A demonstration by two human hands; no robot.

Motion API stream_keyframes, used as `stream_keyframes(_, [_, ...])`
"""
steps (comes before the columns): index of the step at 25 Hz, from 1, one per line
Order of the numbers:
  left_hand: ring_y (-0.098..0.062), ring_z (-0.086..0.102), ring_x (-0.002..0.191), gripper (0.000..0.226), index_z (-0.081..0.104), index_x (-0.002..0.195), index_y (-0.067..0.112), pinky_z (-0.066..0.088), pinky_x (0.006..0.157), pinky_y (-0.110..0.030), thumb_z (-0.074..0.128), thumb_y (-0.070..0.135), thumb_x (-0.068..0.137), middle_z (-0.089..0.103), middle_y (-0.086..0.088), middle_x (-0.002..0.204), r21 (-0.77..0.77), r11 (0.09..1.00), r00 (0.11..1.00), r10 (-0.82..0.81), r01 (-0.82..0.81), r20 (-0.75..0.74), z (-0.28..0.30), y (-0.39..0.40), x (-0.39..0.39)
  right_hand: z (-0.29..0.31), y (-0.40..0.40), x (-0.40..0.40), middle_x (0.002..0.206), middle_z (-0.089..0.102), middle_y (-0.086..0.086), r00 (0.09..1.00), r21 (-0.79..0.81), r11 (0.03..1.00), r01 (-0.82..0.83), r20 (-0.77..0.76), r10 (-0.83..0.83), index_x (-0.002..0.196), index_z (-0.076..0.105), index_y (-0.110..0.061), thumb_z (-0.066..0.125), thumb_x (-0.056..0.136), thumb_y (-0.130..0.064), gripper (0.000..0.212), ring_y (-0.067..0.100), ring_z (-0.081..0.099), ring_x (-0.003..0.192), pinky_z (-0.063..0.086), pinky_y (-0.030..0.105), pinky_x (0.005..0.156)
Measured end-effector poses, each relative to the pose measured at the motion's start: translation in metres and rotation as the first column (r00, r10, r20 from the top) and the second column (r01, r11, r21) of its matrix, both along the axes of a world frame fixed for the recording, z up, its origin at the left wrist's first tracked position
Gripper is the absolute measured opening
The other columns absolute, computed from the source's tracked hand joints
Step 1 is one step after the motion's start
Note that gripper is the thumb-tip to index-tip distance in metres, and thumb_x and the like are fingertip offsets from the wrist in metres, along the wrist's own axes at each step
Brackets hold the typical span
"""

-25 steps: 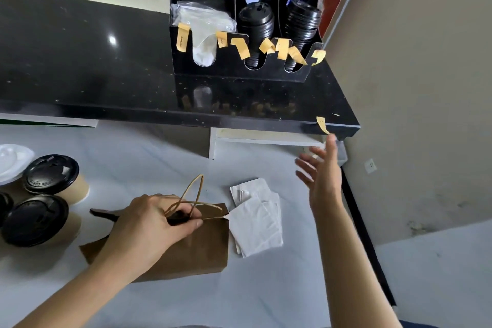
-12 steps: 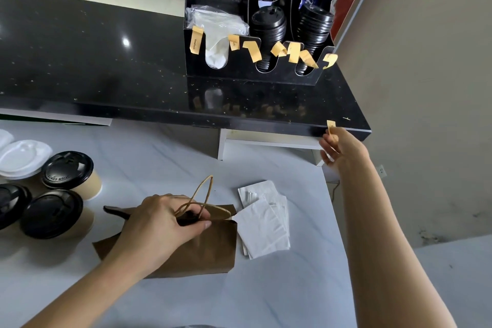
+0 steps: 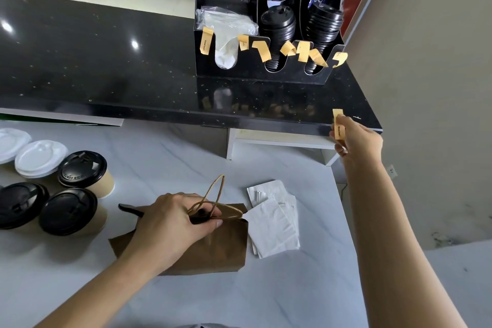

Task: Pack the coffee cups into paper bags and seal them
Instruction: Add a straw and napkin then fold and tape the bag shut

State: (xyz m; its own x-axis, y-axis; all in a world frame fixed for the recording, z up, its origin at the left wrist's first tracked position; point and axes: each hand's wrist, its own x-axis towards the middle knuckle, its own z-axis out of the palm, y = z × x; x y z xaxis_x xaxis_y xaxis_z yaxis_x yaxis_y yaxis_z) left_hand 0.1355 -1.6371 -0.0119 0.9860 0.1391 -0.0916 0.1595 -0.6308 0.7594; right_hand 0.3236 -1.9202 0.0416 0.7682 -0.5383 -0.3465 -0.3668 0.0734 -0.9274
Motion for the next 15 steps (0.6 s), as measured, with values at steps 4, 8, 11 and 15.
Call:
stream_keyframes(4, [0.003, 0.067, 0.086, 0.014, 0.078, 0.081, 0.043, 0.055, 0.078, -0.034, 0.088, 0.039, 0.073, 0.071, 0.031, 0.079, 0.0, 1.0, 1.0, -0.002, 0.002, 0.006, -0.002, 0.0, 0.0, -0.003, 0.023, -0.035, 0.1, 0.075, 0.001, 0.983, -0.014, 0.983, -0.184, -0.019, 0.184, 0.096, 0.07, -0.021, 0.074, 0.092, -0.037, 0.017, 0.016, 0.072, 0.093, 0.055, 0.028, 0.075])
stream_keyframes(8, [0.0, 0.067, 0.084, 0.011, 0.079, 0.08, 0.039, 0.054, 0.076, -0.035, 0.087, 0.037, 0.074, 0.072, 0.027, 0.077, 0.032, 0.999, 0.999, -0.015, 0.014, 0.034, -0.004, 0.0, 0.0, -0.02, 0.053, -0.086, 0.087, 0.077, 0.002, 0.911, 0.037, 0.911, -0.412, 0.005, 0.412, 0.095, 0.078, -0.015, 0.07, 0.094, -0.023, 0.011, 0.016, 0.069, 0.08, 0.053, 0.03, 0.075])
stream_keyframes(11, [-0.001, 0.068, 0.086, 0.01, 0.079, 0.083, 0.042, 0.055, 0.078, -0.036, 0.086, 0.038, 0.076, 0.073, 0.026, 0.08, 0.022, 0.999, 0.999, -0.038, 0.037, 0.034, -0.006, 0.002, 0.0, -0.027, 0.067, -0.115, 0.087, 0.079, 0.001, 0.859, 0.023, 0.859, -0.512, 0.01, 0.512, 0.097, 0.08, -0.018, 0.069, 0.095, -0.02, 0.011, 0.009, 0.067, 0.075, 0.049, 0.027, 0.069])
stream_keyframes(15, [-0.001, 0.068, 0.088, 0.02, 0.079, 0.088, 0.042, 0.056, 0.078, -0.036, 0.072, 0.053, 0.072, 0.074, 0.026, 0.085, 0.012, 0.998, 0.997, -0.068, 0.068, 0.032, -0.007, 0.003, 0.0, -0.026, 0.079, -0.142, 0.085, 0.079, -0.005, 0.805, -0.036, 0.804, -0.594, -0.01, 0.594, 0.093, 0.082, -0.025, 0.071, 0.095, -0.02, 0.012, 0.004, 0.067, 0.073, 0.05, 0.023, 0.066])
